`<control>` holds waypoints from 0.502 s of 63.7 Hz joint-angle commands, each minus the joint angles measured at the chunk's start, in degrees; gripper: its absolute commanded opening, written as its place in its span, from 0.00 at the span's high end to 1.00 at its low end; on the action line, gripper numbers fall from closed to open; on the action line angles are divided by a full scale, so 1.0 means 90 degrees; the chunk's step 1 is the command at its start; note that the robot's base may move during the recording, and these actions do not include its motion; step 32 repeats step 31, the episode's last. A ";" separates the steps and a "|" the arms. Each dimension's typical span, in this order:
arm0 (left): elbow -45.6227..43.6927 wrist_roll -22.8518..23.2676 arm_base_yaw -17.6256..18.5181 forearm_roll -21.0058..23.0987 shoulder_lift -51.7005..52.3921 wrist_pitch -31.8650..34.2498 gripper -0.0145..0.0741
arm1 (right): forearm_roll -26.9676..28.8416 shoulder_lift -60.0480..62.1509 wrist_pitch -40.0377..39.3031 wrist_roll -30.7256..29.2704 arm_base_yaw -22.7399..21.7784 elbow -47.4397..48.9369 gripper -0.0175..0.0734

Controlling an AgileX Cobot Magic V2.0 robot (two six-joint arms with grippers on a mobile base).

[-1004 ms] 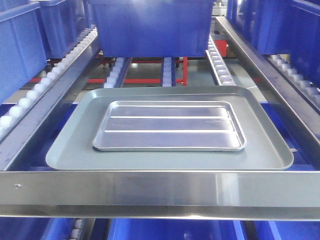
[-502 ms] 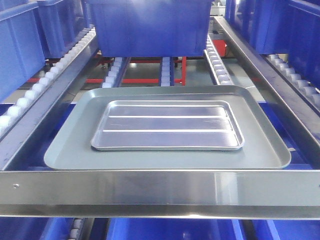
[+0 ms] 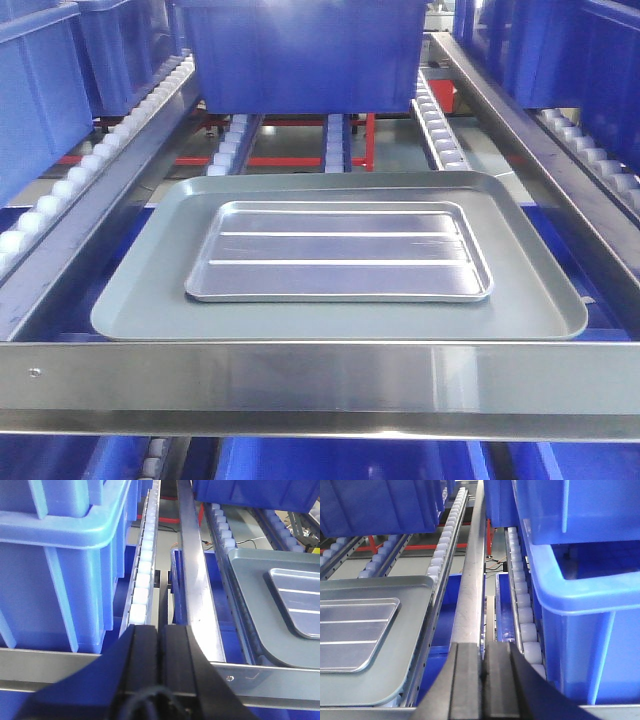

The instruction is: Grab silver tray and stack on right shelf

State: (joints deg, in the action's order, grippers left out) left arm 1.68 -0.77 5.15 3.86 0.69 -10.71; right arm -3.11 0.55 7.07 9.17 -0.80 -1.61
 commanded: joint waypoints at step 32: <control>0.0121 -0.0004 -0.0009 0.0062 0.0074 0.0547 0.94 | -0.0007 0.0137 -0.0566 -0.0072 -0.0049 0.0116 0.74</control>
